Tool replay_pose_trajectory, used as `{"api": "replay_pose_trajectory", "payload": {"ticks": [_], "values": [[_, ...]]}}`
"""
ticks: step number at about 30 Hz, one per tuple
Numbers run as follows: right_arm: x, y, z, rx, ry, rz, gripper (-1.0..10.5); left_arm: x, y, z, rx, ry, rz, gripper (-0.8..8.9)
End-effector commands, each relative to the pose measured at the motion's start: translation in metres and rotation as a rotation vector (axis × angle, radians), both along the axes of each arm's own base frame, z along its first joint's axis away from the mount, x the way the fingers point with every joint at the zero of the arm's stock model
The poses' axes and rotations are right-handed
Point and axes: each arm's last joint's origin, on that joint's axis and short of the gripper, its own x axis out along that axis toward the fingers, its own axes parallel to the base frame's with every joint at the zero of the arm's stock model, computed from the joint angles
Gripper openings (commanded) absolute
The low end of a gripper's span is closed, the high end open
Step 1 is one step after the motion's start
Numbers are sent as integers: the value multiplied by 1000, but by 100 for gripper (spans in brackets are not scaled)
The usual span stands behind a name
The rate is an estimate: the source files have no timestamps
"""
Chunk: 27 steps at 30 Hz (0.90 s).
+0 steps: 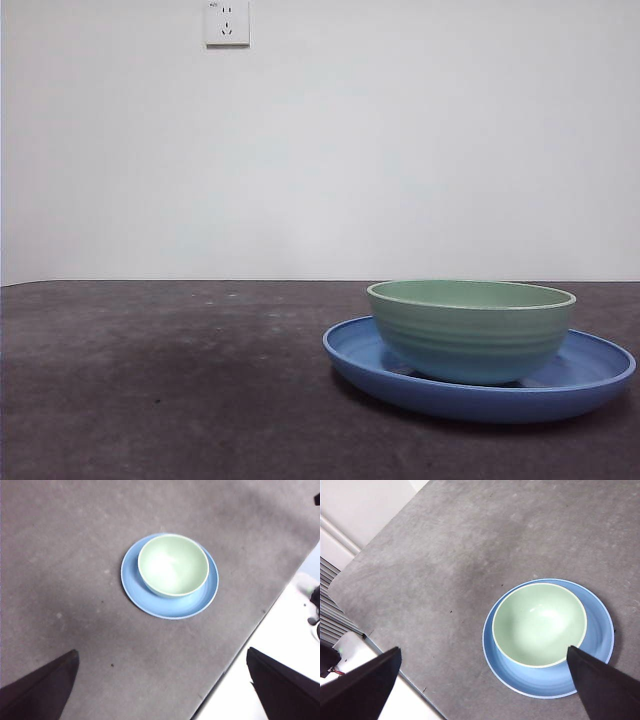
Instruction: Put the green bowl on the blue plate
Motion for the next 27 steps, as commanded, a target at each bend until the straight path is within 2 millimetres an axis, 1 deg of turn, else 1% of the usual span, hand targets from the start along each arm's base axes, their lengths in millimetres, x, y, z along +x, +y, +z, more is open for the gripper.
{"api": "replay_pose_trajectory", "payload": {"ticks": [1,6,9,12,16,21,24,27], "values": [[-1,0,6,10,-11,-2,642,-10,8,-13,-58,-18,9,571],[-1,0,6,13,-9,-3,642,-27,26,-45,-162,-37,46,571],[-1,0,6,13,-9,-3,642,-34,34,-55,-231,-37,73,570],[-1,0,6,13,-9,-3,643,-40,40,-59,-257,-46,77,570],[-1,0,6,17,-4,-7,643,-44,44,-58,-271,-57,76,570],[0,0,5,86,91,-69,642,-44,45,-58,-272,-59,76,570],[6,1,2,120,176,-121,642,-44,45,-58,-272,-60,75,570],[17,2,-4,88,240,-167,642,-44,45,-58,-272,-59,75,570]]}}
